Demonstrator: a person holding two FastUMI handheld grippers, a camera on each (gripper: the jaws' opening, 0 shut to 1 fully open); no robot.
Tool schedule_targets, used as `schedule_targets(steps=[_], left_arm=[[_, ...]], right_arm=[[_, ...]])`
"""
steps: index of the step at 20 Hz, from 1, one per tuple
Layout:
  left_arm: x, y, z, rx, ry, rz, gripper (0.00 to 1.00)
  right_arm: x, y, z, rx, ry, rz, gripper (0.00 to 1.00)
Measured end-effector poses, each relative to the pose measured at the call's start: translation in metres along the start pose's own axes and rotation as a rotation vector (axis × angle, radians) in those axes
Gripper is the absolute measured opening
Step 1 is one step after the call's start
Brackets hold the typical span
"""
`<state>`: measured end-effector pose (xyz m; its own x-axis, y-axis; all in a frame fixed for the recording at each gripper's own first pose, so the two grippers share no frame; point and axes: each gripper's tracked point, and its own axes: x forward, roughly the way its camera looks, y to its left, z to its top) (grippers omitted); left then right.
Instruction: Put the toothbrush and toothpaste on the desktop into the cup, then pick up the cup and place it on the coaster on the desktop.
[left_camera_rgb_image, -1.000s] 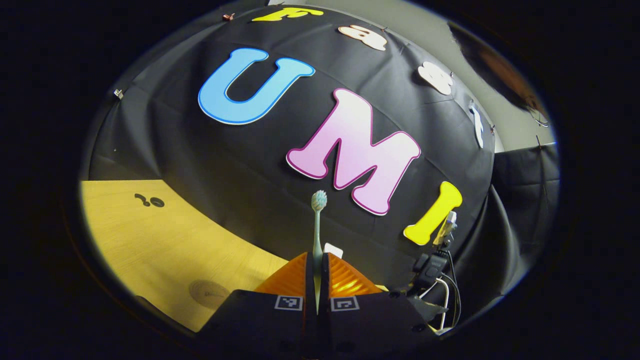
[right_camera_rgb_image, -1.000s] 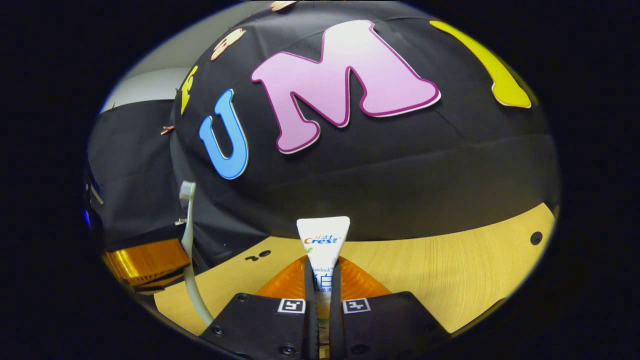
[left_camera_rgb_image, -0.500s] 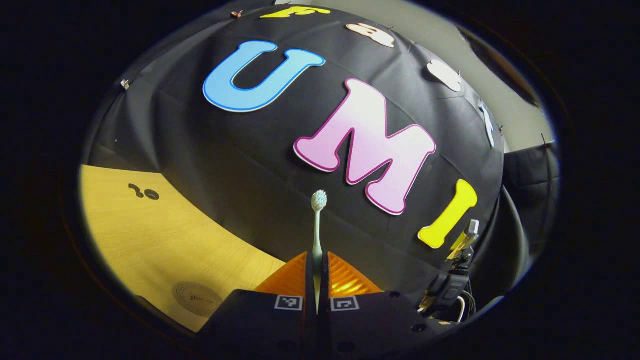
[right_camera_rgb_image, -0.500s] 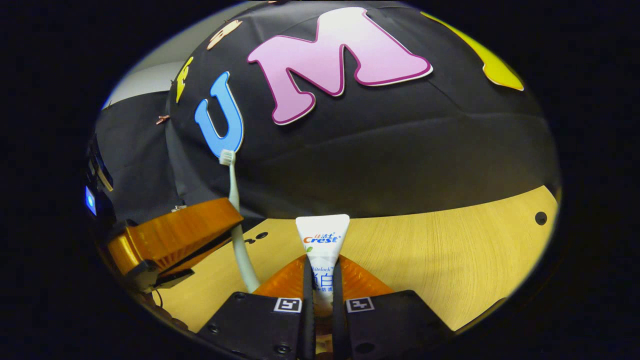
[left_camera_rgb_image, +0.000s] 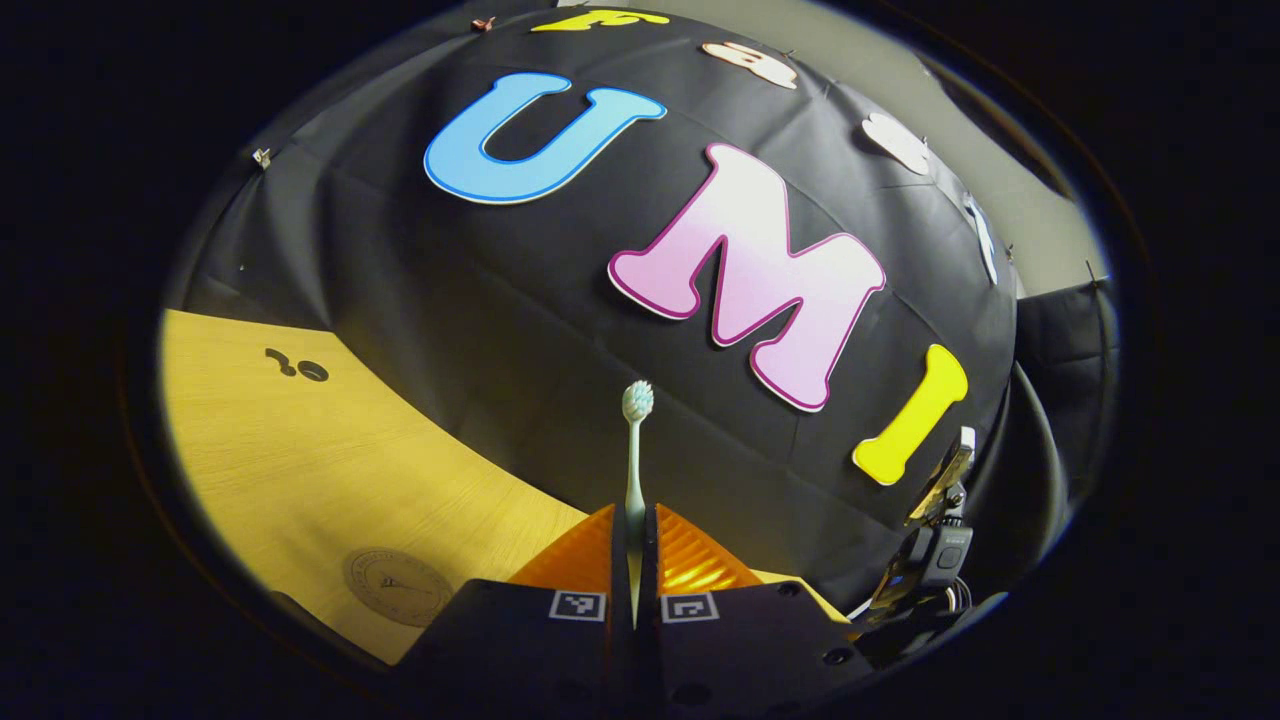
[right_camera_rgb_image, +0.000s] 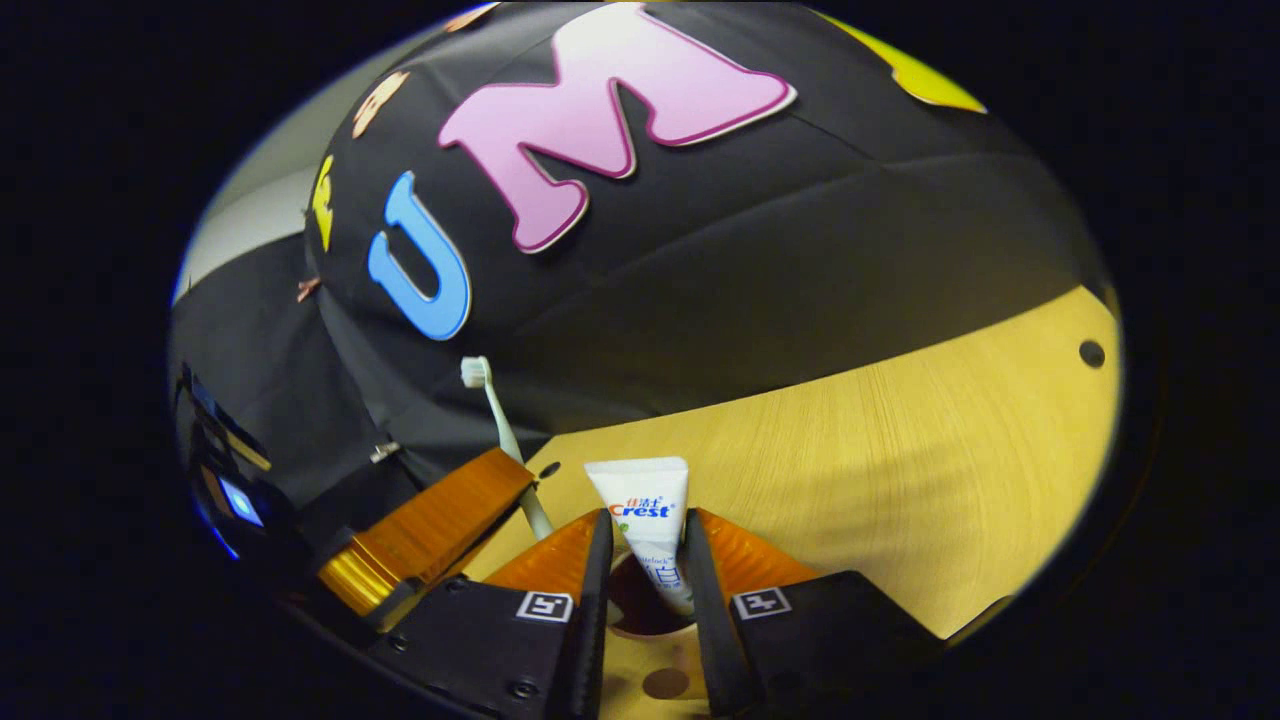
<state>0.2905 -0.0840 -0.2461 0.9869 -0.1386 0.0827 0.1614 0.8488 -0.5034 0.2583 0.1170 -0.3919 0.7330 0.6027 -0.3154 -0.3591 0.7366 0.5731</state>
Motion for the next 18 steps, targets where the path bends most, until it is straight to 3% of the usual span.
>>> schedule_targets(steps=[4,5,6,7,14,18], left_arm=[[0.007,0.002,0.002,0.007,-0.019,0.010,0.06],[0.009,0.004,-0.001,0.008,-0.018,0.017,0.06],[0.011,0.005,-0.006,0.009,-0.011,0.022,0.06],[0.012,0.007,-0.012,0.007,-0.005,0.028,0.06],[0.010,0.004,-0.047,0.062,0.034,0.030,0.06],[0.006,0.009,-0.055,0.080,0.029,0.046,0.06]], right_arm=[[-0.006,-0.005,0.021,0.103,-0.047,-0.022,0.46],[-0.009,-0.008,0.023,0.105,-0.049,-0.036,0.38],[-0.015,-0.011,0.025,0.103,-0.052,-0.044,0.38],[-0.021,-0.014,0.027,0.098,-0.056,-0.053,0.49],[-0.052,-0.037,0.012,0.096,-0.027,-0.087,0.50],[-0.058,-0.033,0.010,0.094,-0.033,-0.062,0.50]])
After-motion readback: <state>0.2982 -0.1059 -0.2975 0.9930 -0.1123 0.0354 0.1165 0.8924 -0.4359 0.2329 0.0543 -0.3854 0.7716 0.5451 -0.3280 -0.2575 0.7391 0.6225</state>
